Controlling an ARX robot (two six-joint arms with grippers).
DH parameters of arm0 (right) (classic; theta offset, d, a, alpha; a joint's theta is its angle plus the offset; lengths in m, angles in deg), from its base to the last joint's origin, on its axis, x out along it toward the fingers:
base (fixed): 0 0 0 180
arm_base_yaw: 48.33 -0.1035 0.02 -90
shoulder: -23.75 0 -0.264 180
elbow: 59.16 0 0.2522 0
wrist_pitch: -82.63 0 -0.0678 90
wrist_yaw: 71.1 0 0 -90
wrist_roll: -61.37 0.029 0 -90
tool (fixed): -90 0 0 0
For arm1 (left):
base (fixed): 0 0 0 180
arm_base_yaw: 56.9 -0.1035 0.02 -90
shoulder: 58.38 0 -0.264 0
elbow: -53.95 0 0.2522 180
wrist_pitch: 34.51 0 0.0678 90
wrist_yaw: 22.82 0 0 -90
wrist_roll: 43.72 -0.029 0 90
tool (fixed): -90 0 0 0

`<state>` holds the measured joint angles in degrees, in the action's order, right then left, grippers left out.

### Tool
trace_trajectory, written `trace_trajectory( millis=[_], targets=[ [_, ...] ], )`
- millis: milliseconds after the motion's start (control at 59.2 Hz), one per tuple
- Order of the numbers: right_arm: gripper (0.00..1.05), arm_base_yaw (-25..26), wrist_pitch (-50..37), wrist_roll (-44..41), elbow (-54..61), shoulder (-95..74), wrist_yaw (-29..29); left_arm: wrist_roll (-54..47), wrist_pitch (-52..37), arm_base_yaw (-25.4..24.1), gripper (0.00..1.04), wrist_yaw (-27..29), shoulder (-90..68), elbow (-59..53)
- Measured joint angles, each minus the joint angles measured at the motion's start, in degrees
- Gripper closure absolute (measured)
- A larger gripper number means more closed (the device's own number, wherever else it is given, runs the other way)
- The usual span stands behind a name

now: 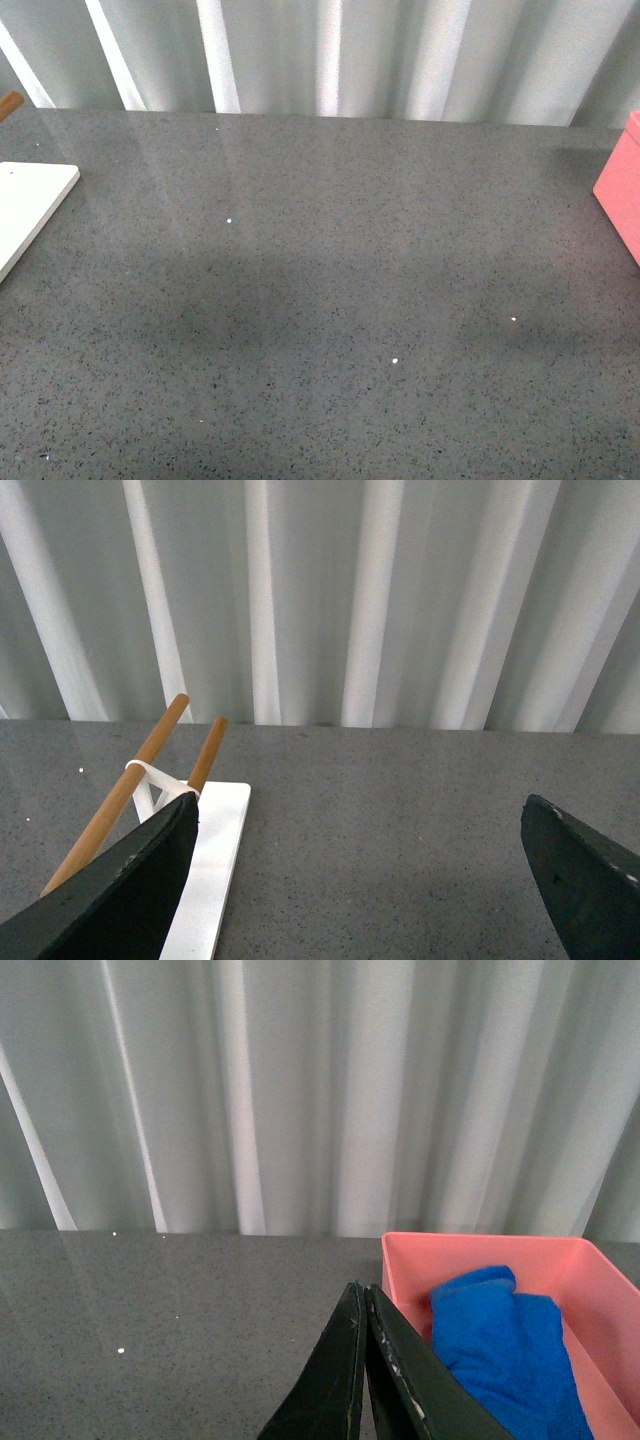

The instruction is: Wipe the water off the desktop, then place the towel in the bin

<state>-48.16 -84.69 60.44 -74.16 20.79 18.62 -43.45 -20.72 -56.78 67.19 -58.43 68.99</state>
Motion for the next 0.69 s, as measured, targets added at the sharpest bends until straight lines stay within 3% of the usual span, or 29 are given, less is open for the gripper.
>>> trace_trajectory(
  millis=[270,540,692],
  targets=[
    [1.0,0.0,1.05,0.15,0.0,2.71,0.02,-0.02,0.0,0.0,0.07,0.0,-0.02,0.0],
    [0.53,0.0,1.05,0.2,0.0,2.73,0.02,-0.02,0.0,0.0,0.07,0.0,0.0,0.0],
    [0.17,0.0,1.05,0.17,0.0,2.73,0.02,-0.02,0.0,0.0,0.07,0.0,0.0,0.0]
  ],
)
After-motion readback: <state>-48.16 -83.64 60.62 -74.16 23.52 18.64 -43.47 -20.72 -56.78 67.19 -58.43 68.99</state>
